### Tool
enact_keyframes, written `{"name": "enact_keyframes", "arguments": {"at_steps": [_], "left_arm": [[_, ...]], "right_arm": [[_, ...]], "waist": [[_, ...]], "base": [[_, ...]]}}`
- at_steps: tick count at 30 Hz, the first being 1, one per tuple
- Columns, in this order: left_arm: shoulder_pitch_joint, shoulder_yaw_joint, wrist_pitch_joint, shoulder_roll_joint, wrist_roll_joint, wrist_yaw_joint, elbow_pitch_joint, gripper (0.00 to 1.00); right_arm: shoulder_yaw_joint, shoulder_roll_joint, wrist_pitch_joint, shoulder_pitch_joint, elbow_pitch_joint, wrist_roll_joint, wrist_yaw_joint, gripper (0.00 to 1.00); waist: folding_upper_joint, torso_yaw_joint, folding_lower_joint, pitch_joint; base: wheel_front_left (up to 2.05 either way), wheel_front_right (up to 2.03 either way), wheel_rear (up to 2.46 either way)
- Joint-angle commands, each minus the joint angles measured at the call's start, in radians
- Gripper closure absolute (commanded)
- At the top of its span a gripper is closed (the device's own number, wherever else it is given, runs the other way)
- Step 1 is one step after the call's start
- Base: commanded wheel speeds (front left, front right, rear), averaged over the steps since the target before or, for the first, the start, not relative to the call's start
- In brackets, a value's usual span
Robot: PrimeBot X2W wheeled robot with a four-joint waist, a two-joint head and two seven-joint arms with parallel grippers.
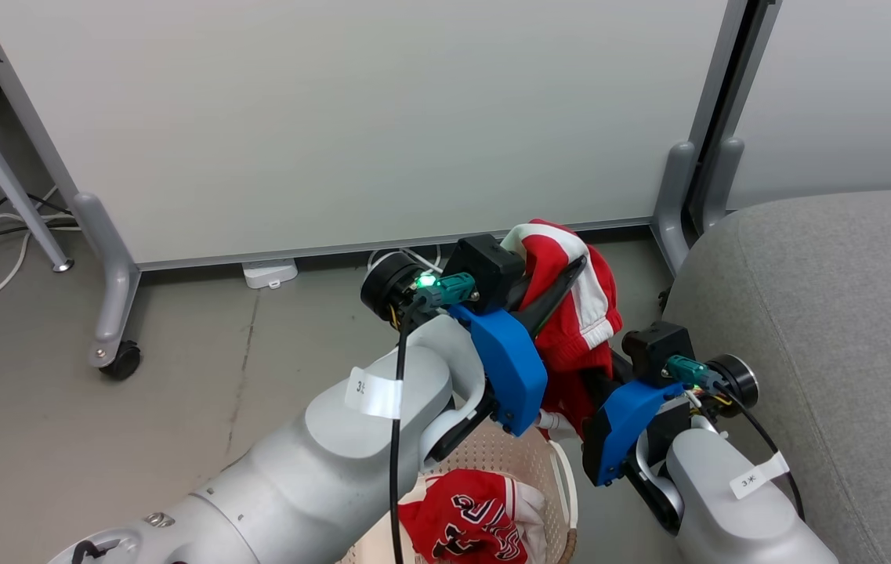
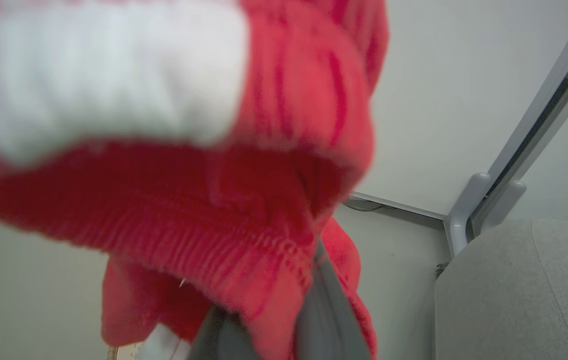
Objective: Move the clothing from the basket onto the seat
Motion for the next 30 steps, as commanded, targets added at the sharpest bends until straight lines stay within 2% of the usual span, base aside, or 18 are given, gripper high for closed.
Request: {"name": "enact_keyframes", "arguments": {"at_steps": [1, 3, 5, 6, 7, 8, 9, 30], "left_arm": [[-0.008, -0.002, -0.007, 0.001, -0.008, 0.007, 0.005, 0.95], [-0.007, -0.002, -0.009, 0.001, -0.009, 0.007, 0.006, 0.92], [-0.006, -0.003, -0.01, 0.001, -0.013, 0.008, 0.009, 0.8], [-0.004, -0.003, -0.011, 0.001, -0.017, 0.009, 0.01, 0.68], [-0.003, -0.003, -0.013, 0.001, -0.019, 0.01, 0.012, 0.41], [-0.002, -0.003, -0.015, 0.001, -0.021, 0.01, 0.013, 0.09], [0.0, -0.002, -0.019, 0.001, -0.025, 0.012, 0.014, 0.0], [0.053, 0.035, -0.058, 0.001, -0.017, 0.028, 0.051, 0.0]], "right_arm": [[0.006, -0.003, -0.01, -0.01, -0.001, 0.012, 0.0, 1.0], [0.008, -0.003, -0.011, -0.009, 0.001, 0.016, 0.0, 1.0], [0.011, -0.002, -0.014, -0.008, 0.005, 0.019, 0.0, 1.0], [0.012, -0.002, -0.016, -0.008, 0.007, 0.02, 0.0, 1.0], [0.014, -0.002, -0.017, -0.009, 0.009, 0.021, 0.0, 1.0], [0.016, -0.002, -0.019, -0.008, 0.01, 0.022, 0.0, 1.0], [0.017, -0.002, -0.02, -0.009, 0.012, 0.022, 0.0, 1.0], [0.015, -0.002, -0.027, -0.02, 0.026, 0.012, 0.0, 1.0]], "waist": [[0.0, -0.005, -0.0001, -0.001], [0.0, -0.007, -0.0001, -0.001], [0.0, -0.011, -0.0001, -0.002], [0.0, -0.012, -0.0001, -0.002], [0.0, -0.014, -0.0001, -0.002], [0.0, -0.016, -0.0001, -0.003], [0.0, -0.017, -0.0001, -0.003], [0.0, -0.017, -0.0001, 0.0]], "base": [[0.0, 0.0, 0.0], [0.0, 0.0, 0.0], [0.0, 0.0, 0.0], [0.0, 0.0, 0.0], [0.0, 0.0, 0.0], [0.0, 0.0, 0.0], [0.0, 0.0, 0.0], [0.0, 0.0, 0.0]]}}
